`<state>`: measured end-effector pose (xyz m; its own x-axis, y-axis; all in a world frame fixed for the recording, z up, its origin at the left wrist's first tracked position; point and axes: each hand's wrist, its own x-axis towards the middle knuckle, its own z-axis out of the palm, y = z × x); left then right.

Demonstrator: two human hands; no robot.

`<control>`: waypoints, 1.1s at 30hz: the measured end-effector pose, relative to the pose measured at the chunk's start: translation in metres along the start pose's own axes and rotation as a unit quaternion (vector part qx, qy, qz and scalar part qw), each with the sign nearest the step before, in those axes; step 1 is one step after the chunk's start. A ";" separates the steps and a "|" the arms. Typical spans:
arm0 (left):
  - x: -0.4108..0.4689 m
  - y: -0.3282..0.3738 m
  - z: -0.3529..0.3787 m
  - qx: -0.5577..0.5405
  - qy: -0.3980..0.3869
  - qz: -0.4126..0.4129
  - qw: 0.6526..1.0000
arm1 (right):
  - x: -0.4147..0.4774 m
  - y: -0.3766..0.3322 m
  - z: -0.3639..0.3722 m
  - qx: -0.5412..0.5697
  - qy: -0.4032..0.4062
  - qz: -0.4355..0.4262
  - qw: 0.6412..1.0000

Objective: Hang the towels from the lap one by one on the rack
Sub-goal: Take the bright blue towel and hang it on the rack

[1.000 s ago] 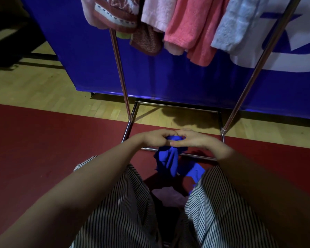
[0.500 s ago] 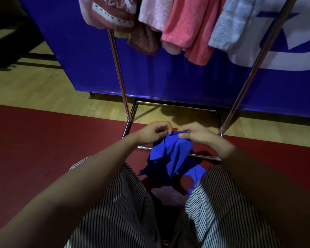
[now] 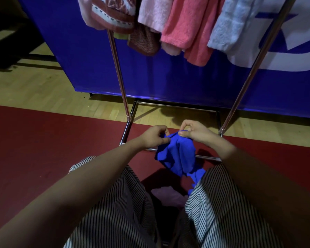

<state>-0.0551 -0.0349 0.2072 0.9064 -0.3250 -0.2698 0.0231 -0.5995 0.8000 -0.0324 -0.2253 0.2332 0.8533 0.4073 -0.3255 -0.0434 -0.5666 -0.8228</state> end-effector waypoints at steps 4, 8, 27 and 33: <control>0.001 0.002 0.002 0.074 0.013 0.001 0.997 | -0.002 -0.005 0.001 0.043 0.003 -0.018 0.999; 0.001 0.006 0.000 0.124 0.000 0.024 0.992 | -0.001 -0.009 0.000 0.117 0.005 -0.026 0.993; -0.003 -0.004 -0.025 -0.007 0.040 -0.001 0.999 | -0.003 0.010 -0.006 -0.066 -0.030 0.069 0.995; -0.004 -0.011 -0.034 0.165 0.031 0.044 0.985 | -0.003 0.016 -0.006 -0.076 -0.045 0.091 0.992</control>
<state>-0.0447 -0.0020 0.2178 0.9228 -0.3480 -0.1652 -0.1866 -0.7791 0.5985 -0.0326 -0.2405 0.2240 0.7877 0.3471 -0.5089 -0.1085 -0.7350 -0.6693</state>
